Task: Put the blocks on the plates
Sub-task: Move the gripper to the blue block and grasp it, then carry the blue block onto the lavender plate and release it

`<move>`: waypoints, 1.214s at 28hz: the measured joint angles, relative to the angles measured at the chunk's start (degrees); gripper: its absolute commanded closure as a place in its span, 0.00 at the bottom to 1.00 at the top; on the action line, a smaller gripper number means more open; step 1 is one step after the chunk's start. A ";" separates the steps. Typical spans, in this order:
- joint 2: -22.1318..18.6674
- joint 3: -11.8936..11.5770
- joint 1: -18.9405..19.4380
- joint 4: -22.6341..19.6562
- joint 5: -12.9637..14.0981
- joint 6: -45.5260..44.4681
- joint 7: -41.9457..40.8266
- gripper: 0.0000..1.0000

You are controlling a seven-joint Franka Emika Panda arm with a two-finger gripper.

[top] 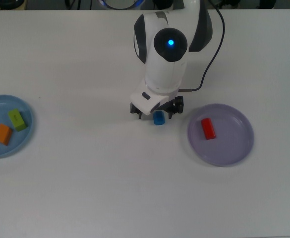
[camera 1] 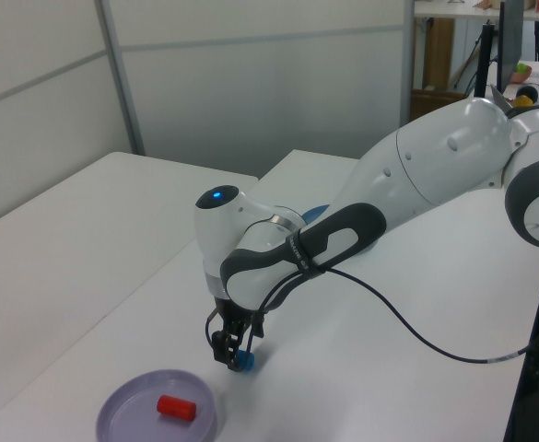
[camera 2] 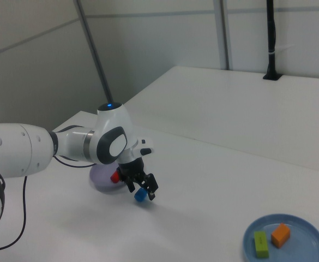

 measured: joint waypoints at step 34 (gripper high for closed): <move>-1.60 5.83 1.19 5.41 0.14 6.57 0.02 1.00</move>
